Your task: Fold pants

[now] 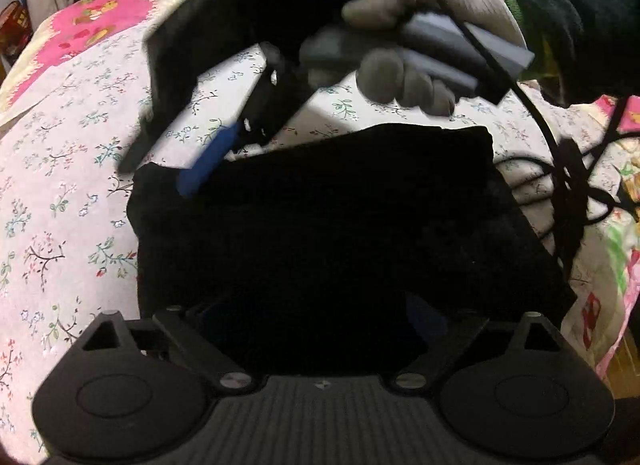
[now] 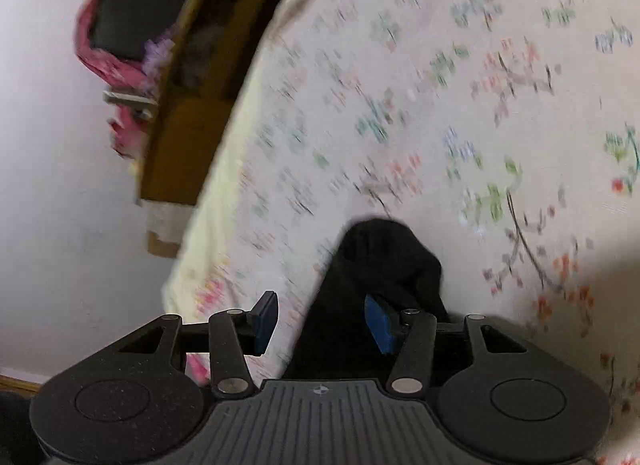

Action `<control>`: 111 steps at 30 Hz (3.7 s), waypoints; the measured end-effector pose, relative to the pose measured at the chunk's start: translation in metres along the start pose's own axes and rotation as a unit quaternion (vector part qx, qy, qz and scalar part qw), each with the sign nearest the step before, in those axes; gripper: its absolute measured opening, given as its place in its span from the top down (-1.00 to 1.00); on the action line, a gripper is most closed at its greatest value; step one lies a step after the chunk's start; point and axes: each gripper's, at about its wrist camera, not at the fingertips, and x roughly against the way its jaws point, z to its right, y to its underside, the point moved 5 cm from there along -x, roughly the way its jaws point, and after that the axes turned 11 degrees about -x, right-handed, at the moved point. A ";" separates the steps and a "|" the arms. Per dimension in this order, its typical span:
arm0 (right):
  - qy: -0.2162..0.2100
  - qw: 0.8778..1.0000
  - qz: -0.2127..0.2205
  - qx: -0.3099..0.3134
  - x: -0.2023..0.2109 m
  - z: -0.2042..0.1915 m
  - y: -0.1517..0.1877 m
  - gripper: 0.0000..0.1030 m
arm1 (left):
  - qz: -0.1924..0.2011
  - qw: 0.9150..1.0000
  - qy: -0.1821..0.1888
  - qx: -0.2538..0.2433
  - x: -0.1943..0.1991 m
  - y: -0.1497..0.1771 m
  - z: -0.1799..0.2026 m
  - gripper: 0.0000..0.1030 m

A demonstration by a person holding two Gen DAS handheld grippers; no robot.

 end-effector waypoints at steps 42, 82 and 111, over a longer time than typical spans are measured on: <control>0.073 0.991 0.086 -0.075 0.022 0.027 -0.030 0.87 | 0.010 0.995 0.006 0.098 0.047 0.011 -0.038 -1.00; 0.201 0.907 0.341 -0.143 0.106 0.057 0.173 0.12 | -0.099 0.993 0.038 -0.047 0.064 0.011 -0.003 -0.97; 0.269 0.908 0.321 -0.016 0.122 0.000 0.221 0.38 | -0.080 0.996 0.014 -0.037 0.044 0.004 0.018 -0.97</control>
